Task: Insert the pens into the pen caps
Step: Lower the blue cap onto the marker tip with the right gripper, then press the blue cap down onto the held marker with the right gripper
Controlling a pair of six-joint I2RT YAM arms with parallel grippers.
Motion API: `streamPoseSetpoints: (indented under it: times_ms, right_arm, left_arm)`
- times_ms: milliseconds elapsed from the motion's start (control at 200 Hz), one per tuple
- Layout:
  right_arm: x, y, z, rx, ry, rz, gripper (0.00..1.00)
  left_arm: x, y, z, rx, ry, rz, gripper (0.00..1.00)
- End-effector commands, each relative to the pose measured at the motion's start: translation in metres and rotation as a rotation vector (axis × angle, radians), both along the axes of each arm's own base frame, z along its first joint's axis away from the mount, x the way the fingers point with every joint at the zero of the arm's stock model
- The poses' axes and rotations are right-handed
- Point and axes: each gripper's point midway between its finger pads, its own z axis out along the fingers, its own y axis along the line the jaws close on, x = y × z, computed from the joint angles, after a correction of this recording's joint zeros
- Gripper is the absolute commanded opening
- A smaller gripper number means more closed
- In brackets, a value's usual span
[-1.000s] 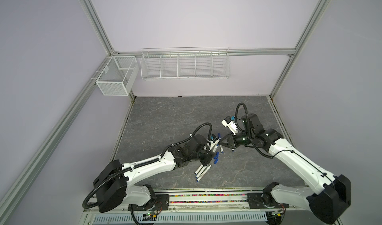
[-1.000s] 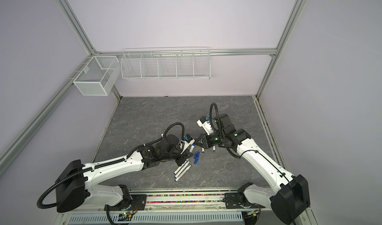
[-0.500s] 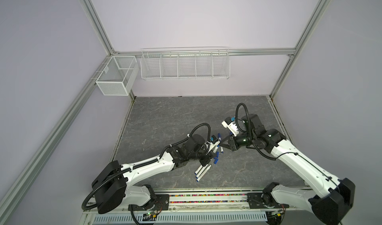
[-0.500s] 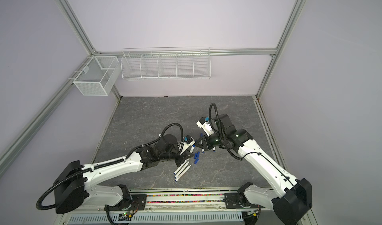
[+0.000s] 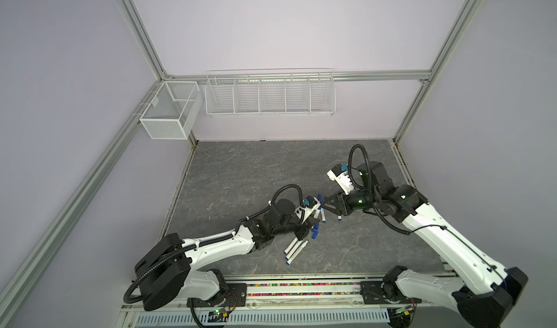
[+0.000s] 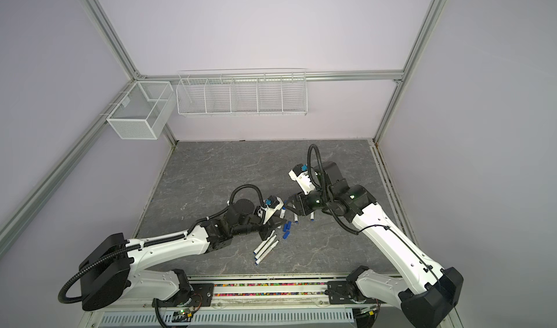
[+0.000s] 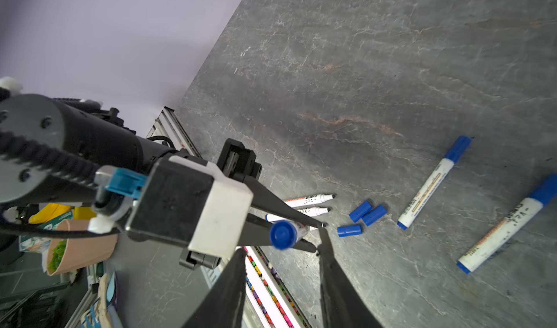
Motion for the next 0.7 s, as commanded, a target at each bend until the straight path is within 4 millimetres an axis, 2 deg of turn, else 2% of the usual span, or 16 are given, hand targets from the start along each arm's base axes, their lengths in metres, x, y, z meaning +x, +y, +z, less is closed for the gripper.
streamPoseSetpoints:
  times_ms: [0, 220, 505, 695]
  right_arm:
    - [0.009, -0.002, 0.011, 0.000, -0.060, -0.024, 0.42]
    - [0.019, 0.000, 0.005, -0.019, -0.052, -0.046, 0.40]
    - [0.011, 0.012, 0.005, 0.039, -0.008, 0.001, 0.36]
    - [0.008, 0.014, -0.006, 0.024, 0.021, 0.008, 0.29]
  left_arm:
    - [0.001, -0.004, 0.001, -0.029, -0.013, 0.011, 0.00]
    - [-0.001, -0.006, 0.004, -0.043, -0.018, 0.011, 0.00]
    - [-0.001, -0.006, 0.004, -0.038, -0.016, 0.012, 0.00]
    - [0.000, -0.009, 0.007, -0.041, -0.011, 0.011, 0.00]
